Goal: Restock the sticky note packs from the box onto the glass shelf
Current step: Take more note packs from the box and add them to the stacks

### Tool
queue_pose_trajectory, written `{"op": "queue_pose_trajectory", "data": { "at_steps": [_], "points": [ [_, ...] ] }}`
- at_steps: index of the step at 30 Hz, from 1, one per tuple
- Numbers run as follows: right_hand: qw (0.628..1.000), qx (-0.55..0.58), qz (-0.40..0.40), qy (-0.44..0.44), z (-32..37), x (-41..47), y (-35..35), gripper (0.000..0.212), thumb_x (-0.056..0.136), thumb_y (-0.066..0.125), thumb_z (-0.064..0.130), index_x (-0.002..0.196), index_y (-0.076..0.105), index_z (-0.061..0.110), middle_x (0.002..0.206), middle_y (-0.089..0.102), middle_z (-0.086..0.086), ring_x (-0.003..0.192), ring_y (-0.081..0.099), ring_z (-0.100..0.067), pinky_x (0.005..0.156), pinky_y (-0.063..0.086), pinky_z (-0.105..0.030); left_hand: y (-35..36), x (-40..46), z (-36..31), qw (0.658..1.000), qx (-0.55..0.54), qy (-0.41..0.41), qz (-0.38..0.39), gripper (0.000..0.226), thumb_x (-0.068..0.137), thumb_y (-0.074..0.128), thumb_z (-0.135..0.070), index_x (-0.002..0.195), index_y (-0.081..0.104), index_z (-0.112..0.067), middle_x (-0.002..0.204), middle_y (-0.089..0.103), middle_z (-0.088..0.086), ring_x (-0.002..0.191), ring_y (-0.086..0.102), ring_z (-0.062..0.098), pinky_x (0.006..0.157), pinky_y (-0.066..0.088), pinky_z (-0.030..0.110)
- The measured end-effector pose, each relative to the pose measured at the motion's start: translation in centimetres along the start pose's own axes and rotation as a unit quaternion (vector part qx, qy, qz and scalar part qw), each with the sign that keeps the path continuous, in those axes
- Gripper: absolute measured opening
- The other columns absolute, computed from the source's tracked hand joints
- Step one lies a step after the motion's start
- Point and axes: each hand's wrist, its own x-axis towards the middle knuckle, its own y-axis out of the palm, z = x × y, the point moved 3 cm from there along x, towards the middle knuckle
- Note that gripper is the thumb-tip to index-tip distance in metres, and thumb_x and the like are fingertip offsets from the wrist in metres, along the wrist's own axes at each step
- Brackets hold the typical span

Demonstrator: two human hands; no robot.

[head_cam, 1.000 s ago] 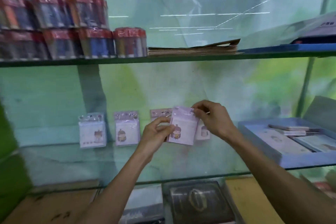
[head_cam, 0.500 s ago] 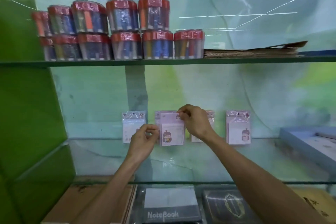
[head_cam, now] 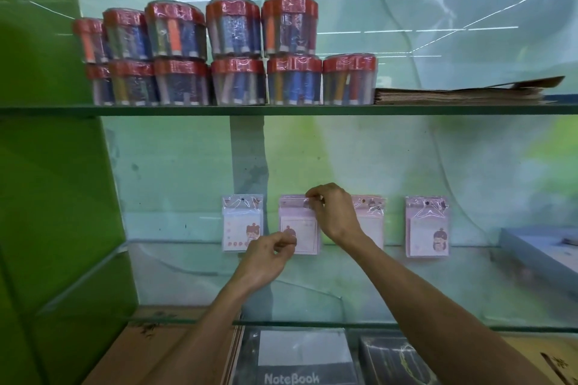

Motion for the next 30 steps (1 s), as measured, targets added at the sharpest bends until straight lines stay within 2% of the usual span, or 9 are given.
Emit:
{"op": "queue_pose_trajectory", "data": {
  "at_steps": [2, 5, 8, 10, 15, 19, 24, 27, 30],
  "points": [
    [1.000, 0.001, 0.000, -0.005, -0.2, -0.1, -0.3, 0.021, 0.091, 0.055, 0.007, 0.102, 0.073, 0.008, 0.106, 0.067, -0.011, 0.094, 0.062, -0.025, 0.077, 0.038, -0.021, 0.2, 0.1, 0.0, 1.000, -0.011, -0.002, -0.009, 0.023, 0.094, 0.060, -0.018, 0.114, 0.070, -0.014, 0.113, 0.069, -0.007, 0.091, 0.063, 0.001, 0.076, 0.042, -0.001],
    [1.000, 0.023, -0.006, -0.002, -0.3, -0.5, -1.7, 0.021, 0.093, 0.054, 0.012, 0.106, 0.070, 0.013, 0.113, 0.066, -0.006, 0.095, 0.061, -0.018, 0.080, 0.040, -0.020, 0.3, 0.1, -0.3, 0.998, -0.058, -0.003, -0.018, 0.017, 0.094, 0.061, -0.017, 0.108, 0.071, -0.018, 0.107, 0.070, -0.010, 0.090, 0.065, 0.000, 0.080, 0.049, 0.008],
    [0.997, 0.066, -0.025, -0.002, -0.7, -1.8, -4.5, 0.018, 0.093, 0.055, 0.015, 0.103, 0.071, 0.016, 0.104, 0.068, 0.003, 0.080, 0.059, -0.005, 0.072, 0.040, -0.011, 0.6, -0.2, -1.2, 0.990, -0.138, -0.011, -0.031, 0.014, 0.094, 0.061, -0.018, 0.103, 0.072, -0.020, 0.098, 0.073, -0.003, 0.078, 0.071, 0.014, 0.072, 0.056, 0.026],
    [0.994, 0.100, -0.040, -0.001, -1.4, -3.3, -6.8, 0.014, 0.092, 0.058, 0.016, 0.096, 0.071, 0.019, 0.096, 0.070, 0.008, 0.075, 0.059, -0.001, 0.068, 0.042, -0.006, 1.2, -0.4, -2.2, 0.977, -0.211, -0.012, -0.039, 0.013, 0.095, 0.060, -0.014, 0.102, 0.071, -0.015, 0.093, 0.073, 0.005, 0.072, 0.070, 0.022, 0.067, 0.055, 0.032],
    [0.988, 0.141, -0.057, 0.025, -4.8, -7.6, -12.0, 0.010, 0.092, 0.061, 0.019, 0.091, 0.071, 0.023, 0.090, 0.071, 0.015, 0.082, 0.065, -0.006, 0.073, 0.050, -0.018, 4.8, 0.2, -5.2, 0.943, -0.329, -0.001, -0.040, 0.014, 0.095, 0.059, -0.015, 0.099, 0.069, -0.006, 0.076, 0.067, 0.005, 0.064, 0.061, 0.024, 0.057, 0.048, 0.030],
    [0.984, 0.152, -0.074, 0.063, -8.2, -10.3, -15.6, 0.011, 0.092, 0.061, 0.016, 0.091, 0.071, 0.022, 0.086, 0.072, 0.010, 0.081, 0.070, -0.007, 0.075, 0.053, -0.024, 9.2, 1.0, -8.0, 0.925, -0.381, 0.012, -0.009, 0.013, 0.096, 0.057, -0.012, 0.099, 0.068, -0.006, 0.075, 0.066, 0.005, 0.060, 0.059, 0.022, 0.054, 0.047, 0.029],
    [0.986, 0.092, -0.110, 0.086, -12.5, -12.3, -20.8, 0.010, 0.092, 0.062, 0.017, 0.091, 0.069, 0.024, 0.081, 0.073, 0.008, 0.075, 0.066, 0.000, 0.063, 0.046, -0.011, 16.0, 2.0, -12.7, 0.904, -0.426, 0.020, 0.039, 0.011, 0.095, 0.057, -0.008, 0.096, 0.068, -0.008, 0.074, 0.064, 0.005, 0.060, 0.058, 0.023, 0.054, 0.047, 0.030],
    [0.989, 0.036, -0.107, 0.097, -15.7, -13.1, -24.2, 0.009, 0.093, 0.061, 0.021, 0.095, 0.068, 0.024, 0.083, 0.072, 0.007, 0.077, 0.063, 0.000, 0.061, 0.046, -0.013, 19.8, 2.3, -15.9, 0.894, -0.441, 0.024, 0.068, 0.011, 0.095, 0.057, -0.008, 0.099, 0.067, -0.006, 0.075, 0.065, 0.004, 0.061, 0.058, 0.021, 0.054, 0.048, 0.029],
    [0.984, -0.085, -0.099, 0.123, -19.8, -13.8, -27.4, 0.012, 0.092, 0.061, 0.026, 0.102, 0.067, 0.021, 0.092, 0.071, 0.005, 0.081, 0.062, -0.004, 0.064, 0.042, -0.013, 23.3, 2.7, -18.6, 0.887, -0.453, 0.024, 0.088, 0.011, 0.095, 0.057, -0.008, 0.100, 0.066, -0.005, 0.074, 0.063, 0.005, 0.060, 0.057, 0.021, 0.051, 0.047, 0.027]
  ]
}}
